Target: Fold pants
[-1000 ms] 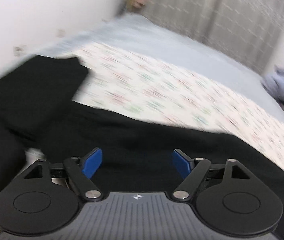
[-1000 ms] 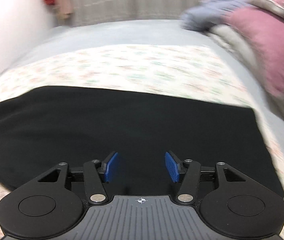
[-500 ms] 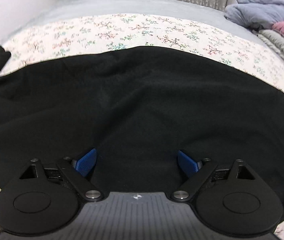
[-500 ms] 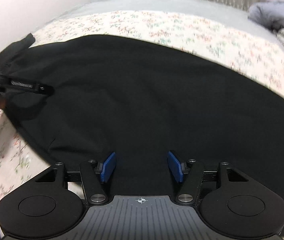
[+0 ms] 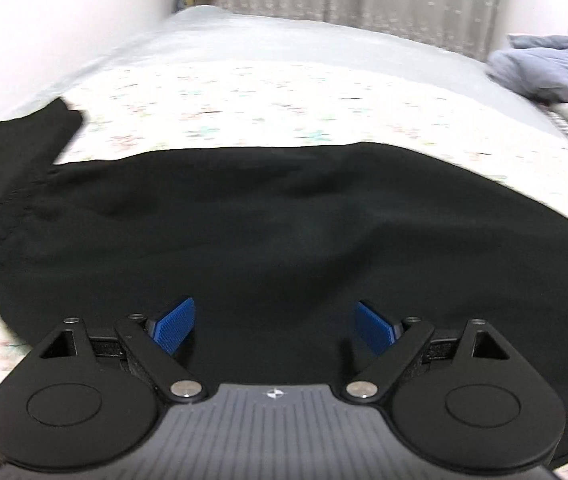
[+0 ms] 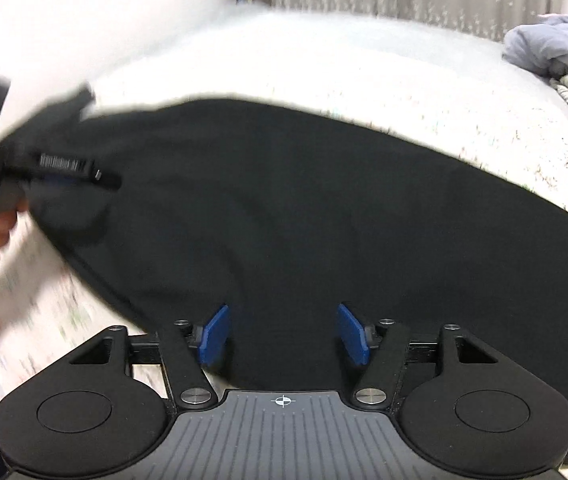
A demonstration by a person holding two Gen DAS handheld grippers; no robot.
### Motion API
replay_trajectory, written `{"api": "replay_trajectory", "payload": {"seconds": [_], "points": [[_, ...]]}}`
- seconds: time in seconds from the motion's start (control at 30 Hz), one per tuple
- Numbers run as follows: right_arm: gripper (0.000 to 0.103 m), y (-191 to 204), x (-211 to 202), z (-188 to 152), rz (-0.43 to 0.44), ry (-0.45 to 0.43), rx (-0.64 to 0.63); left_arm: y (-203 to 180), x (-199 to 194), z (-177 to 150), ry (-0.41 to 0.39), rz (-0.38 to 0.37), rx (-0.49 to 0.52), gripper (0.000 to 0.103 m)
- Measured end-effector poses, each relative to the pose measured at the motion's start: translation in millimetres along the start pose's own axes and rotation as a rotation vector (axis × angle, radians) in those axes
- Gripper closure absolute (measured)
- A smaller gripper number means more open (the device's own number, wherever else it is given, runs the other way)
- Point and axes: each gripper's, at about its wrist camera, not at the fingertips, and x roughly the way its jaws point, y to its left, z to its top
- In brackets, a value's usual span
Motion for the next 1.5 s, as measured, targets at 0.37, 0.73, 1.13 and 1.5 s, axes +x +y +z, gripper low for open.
{"api": "replay_trajectory", "payload": {"seconds": [0.37,0.73,1.13,1.5], "points": [[0.039,19,83,141,0.077,-0.084,0.065,20,14,-22,0.069,-0.031,0.005,0.004],[0.043,69,251,243,0.094,0.106,-0.027,39,14,-11,0.132,-0.112,-0.026,0.005],[0.078,88,196,164,0.212,0.079,-0.220,32,19,-9,0.134,-0.066,-0.004,0.004],[0.073,128,176,153,0.216,0.028,-0.470,29,19,-10,0.128,-0.063,0.006,0.003]]}}
